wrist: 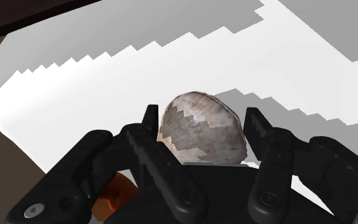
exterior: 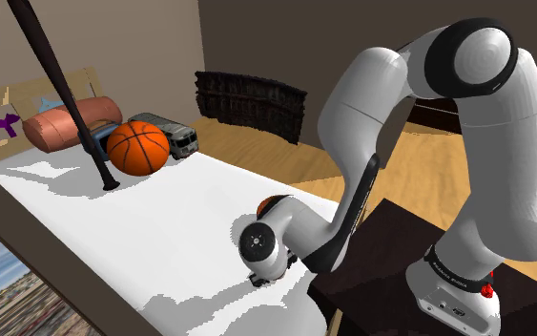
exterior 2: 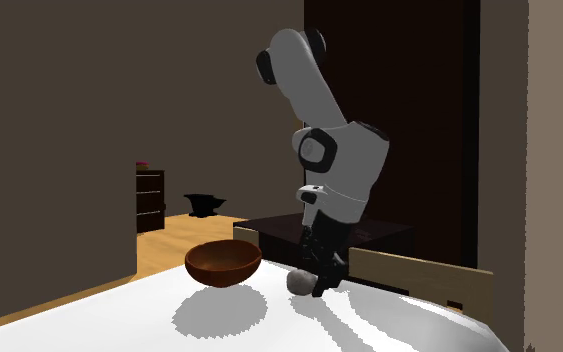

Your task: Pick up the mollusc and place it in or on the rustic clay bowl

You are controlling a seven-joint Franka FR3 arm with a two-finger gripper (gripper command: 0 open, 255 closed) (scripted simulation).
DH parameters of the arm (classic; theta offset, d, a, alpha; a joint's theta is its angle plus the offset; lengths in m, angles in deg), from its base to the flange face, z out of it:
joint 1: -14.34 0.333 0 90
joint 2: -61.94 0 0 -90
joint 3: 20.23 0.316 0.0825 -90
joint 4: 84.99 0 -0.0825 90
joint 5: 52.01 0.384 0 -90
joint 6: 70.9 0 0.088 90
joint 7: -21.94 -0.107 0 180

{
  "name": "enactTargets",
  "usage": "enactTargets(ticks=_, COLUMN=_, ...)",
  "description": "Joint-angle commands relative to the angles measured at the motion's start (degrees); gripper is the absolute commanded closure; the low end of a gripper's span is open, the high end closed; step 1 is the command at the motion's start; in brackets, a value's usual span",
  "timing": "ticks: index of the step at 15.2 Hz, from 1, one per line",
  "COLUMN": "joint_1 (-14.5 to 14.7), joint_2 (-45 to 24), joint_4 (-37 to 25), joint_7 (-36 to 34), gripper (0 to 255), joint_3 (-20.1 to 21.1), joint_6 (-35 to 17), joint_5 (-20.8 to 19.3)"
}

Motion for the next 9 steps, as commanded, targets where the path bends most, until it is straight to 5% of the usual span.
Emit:
enactTargets(ticks=1, joint_1=0.1, joint_2=-0.1, joint_4=-0.3, joint_7=0.1, gripper=255, joint_3=0.1, joint_6=-0.6, joint_5=-0.1)
enactTargets(ticks=9, joint_1=-0.8, joint_2=1.6, joint_4=0.6, joint_7=1.0, gripper=255, joint_3=1.2, joint_6=-0.3, joint_5=1.4)
